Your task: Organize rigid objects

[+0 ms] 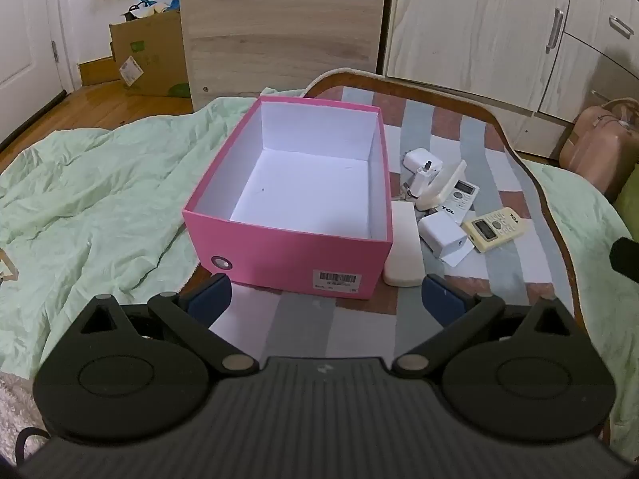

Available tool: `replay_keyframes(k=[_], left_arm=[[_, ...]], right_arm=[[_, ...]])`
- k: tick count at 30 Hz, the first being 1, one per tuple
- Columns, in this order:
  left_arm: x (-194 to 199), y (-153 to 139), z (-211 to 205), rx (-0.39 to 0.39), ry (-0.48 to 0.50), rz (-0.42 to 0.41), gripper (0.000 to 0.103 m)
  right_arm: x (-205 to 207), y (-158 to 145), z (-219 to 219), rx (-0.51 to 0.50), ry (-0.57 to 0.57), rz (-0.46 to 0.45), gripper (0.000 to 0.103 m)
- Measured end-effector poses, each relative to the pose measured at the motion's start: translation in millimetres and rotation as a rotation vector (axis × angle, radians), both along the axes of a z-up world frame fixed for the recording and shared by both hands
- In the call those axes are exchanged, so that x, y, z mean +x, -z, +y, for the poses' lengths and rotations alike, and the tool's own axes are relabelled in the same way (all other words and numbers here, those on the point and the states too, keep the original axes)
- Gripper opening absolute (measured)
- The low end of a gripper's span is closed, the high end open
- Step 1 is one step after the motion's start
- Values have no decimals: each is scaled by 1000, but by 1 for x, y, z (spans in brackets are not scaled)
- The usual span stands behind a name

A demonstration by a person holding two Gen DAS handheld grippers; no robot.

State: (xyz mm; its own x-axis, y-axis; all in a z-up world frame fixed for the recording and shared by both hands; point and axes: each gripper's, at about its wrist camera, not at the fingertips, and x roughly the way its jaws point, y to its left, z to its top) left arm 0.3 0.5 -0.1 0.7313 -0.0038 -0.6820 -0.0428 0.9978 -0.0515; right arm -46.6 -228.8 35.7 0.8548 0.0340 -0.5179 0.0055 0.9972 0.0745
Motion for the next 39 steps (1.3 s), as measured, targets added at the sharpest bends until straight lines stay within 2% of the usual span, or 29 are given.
replay_keyframes(k=[13,18,28,39], left_arm=[[-1,2,-10,59,13,3,103],[-2,1,-12,57,13,-4,103],[-9,-5,-11,83,12,-67,103],[-9,-3,-12,81,36,-33,103]], right_arm=[[1,-4,2,4,-4,28,101],[1,-1,1,20,22,26,101],[2,1,-2,37,72,29,101],[6,4,-7,68,78,62,102]])
